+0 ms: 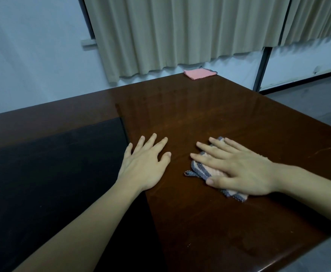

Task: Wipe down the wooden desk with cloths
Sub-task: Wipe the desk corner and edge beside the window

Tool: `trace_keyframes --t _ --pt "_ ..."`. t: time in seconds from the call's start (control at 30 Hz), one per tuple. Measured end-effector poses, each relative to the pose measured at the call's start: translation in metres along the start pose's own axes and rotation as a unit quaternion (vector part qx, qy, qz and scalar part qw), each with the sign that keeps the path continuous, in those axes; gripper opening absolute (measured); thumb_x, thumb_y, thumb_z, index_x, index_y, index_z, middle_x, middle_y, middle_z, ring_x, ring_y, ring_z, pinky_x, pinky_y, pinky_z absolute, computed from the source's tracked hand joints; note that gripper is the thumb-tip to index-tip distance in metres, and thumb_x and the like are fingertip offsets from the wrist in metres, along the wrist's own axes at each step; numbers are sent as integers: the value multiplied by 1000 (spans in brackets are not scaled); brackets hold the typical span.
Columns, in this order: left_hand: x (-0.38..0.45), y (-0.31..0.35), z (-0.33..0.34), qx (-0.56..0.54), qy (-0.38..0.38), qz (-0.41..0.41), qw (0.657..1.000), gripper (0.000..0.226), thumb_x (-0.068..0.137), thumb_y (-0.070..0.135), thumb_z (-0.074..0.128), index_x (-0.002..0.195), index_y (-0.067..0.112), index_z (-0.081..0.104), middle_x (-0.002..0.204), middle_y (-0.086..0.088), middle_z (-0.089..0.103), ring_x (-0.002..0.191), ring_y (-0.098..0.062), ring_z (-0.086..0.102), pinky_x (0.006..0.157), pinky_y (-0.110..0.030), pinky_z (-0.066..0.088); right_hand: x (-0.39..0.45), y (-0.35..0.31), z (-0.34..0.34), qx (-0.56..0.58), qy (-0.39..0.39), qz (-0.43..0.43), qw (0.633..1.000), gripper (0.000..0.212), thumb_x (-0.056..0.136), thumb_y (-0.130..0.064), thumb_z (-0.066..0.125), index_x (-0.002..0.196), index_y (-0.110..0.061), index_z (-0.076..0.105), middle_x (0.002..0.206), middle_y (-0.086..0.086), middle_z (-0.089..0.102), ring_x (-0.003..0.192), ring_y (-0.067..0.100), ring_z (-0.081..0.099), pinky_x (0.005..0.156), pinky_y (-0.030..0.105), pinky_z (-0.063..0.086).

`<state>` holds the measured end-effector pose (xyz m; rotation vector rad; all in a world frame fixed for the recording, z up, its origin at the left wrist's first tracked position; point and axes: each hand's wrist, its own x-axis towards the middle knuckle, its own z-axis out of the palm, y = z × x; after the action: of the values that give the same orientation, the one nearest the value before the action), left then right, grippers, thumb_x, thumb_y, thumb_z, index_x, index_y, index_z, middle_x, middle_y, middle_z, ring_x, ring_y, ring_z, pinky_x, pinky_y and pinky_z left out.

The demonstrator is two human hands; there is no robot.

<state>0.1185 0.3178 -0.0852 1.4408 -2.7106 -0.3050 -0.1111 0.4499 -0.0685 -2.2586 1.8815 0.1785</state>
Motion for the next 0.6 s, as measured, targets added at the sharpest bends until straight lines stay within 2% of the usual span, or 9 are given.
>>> trace_keyframes --t 0.13,0.27,0.33,0.43,0.6 --pt "-1 0 -1 -1 -3 -2 1000 55 105 59 20 159 47 15 170 11 2 157 -18 -2 125 -47 -5 37 43 -12 4 9 66 998 77 78 -91 0 149 -63 -9 166 -17 -14 153 13 -18 122 39 -12" --pt "-2 1 -2 -8 -2 -4 1000 58 103 64 17 158 47 17 170 12 4 157 -17 -1 125 -47 -4 90 80 -24 4 21 189 982 73 92 -79 13 157 -50 -2 170 -6 -4 157 26 -5 124 50 -2" --pt "-2 1 -3 -10 -6 -6 1000 60 101 67 15 158 47 17 169 12 4 157 -16 -1 125 -47 -5 105 78 -24 8 17 207 978 71 95 -77 14 158 -49 -1 171 -4 -5 156 28 -6 124 52 -2" --pt "-2 3 -4 -17 -13 -7 1000 66 97 72 12 158 47 17 170 12 4 157 -16 -1 125 -47 -5 99 53 -23 11 11 164 986 71 95 -77 15 158 -50 -3 170 -5 -7 156 27 -9 124 50 -4" --pt "-2 3 -5 -12 -23 -9 1000 79 88 80 6 159 47 16 170 11 3 157 -17 -2 125 -47 -5 28 -1 -4 -18 1 15 1000 72 86 -82 6 152 -59 -12 164 -17 -22 151 14 -25 122 40 -16"
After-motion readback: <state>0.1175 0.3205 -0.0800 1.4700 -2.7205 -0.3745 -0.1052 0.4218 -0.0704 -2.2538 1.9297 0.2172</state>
